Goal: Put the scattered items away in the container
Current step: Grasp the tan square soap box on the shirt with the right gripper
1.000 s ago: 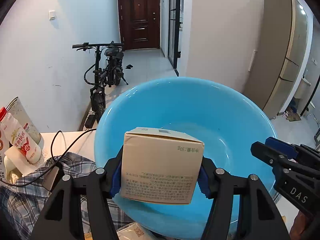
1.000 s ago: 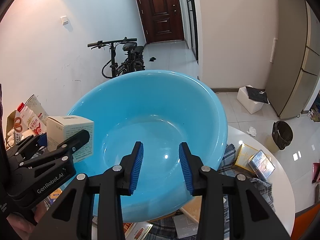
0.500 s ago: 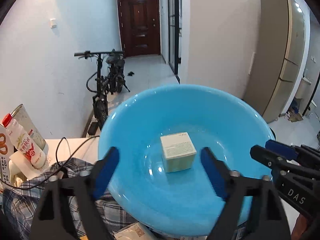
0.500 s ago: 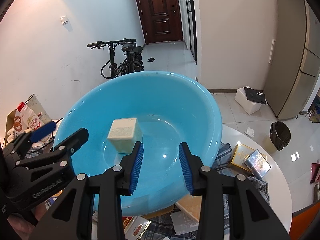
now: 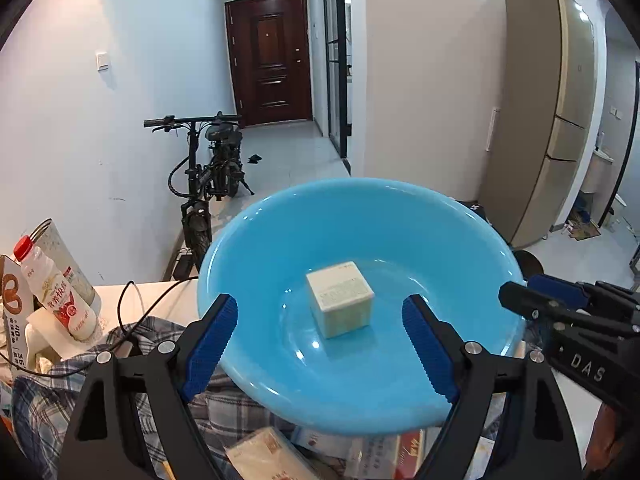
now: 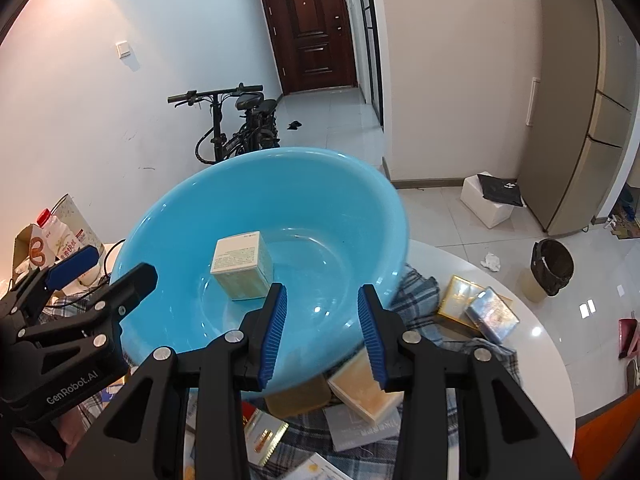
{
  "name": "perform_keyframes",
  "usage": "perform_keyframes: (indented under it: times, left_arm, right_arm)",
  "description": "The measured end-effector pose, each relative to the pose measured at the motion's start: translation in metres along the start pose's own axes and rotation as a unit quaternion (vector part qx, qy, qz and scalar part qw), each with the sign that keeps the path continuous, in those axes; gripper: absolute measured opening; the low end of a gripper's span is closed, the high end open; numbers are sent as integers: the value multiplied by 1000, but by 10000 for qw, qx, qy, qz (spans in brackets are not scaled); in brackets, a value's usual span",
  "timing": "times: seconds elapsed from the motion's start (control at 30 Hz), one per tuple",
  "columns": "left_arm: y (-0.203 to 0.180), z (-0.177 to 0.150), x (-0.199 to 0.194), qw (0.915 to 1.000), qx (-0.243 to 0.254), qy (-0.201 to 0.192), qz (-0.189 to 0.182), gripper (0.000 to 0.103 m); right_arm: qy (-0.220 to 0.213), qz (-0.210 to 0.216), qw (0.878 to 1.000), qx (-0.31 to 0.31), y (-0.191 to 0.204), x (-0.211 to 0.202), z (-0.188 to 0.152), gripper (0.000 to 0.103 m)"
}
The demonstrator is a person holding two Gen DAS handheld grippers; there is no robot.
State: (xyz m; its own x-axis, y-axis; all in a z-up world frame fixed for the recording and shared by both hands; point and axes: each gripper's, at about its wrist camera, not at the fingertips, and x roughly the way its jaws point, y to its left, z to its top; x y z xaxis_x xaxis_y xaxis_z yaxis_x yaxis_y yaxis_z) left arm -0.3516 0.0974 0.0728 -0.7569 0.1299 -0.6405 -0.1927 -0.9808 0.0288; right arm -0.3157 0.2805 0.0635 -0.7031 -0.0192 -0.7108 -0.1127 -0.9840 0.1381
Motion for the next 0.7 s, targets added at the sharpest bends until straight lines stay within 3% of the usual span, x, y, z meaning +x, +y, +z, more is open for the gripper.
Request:
perform_keyframes:
  times: [0.17,0.23,0.3,0.57,0.7]
  left_arm:
    - [-6,-8,-5,10000,16,10,16,87]
    - [-8,-11,-7,10000,12,23,-9,87]
    - [-9,-15,-10,10000,2,8,-32,87]
    - [-15,-30,-15,10000,62,41,-23,87]
    - [-17,-35,-17,9999,83,64,-26,87]
  right_arm:
    - [-33,-125,9998,145,-15,-7,-6,41]
    - [-27,-173,9996,199,-20,-9,-11,51]
    - [-35,-245,9995,190,-24,-9,-18,55]
    - [186,-337,9991,199,-39,2,-40,59]
    - [269,-383,9989,25,-36,9,-48,68]
